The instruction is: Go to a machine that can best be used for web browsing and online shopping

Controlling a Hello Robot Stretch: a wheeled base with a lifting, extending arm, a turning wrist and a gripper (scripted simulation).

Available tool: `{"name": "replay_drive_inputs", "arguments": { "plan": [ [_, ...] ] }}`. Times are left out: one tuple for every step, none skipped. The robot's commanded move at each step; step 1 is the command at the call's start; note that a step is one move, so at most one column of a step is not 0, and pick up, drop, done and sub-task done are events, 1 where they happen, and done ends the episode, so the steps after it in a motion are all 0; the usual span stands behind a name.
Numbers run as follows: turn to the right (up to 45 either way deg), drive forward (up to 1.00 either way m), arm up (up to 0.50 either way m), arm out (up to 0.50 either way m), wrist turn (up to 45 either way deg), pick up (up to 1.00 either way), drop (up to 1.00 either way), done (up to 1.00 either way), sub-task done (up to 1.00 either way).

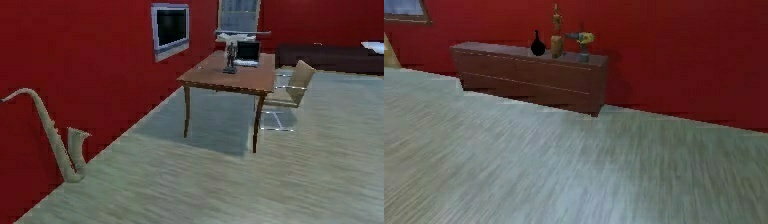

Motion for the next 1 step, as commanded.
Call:
{"name": "replay_drive_inputs", "arguments": {
  "plan": [
    [18.0, 0.00, 0.00, 0.00, 0.0, 0.00, 0.00, 0.00, 0.00]
  ]
}}
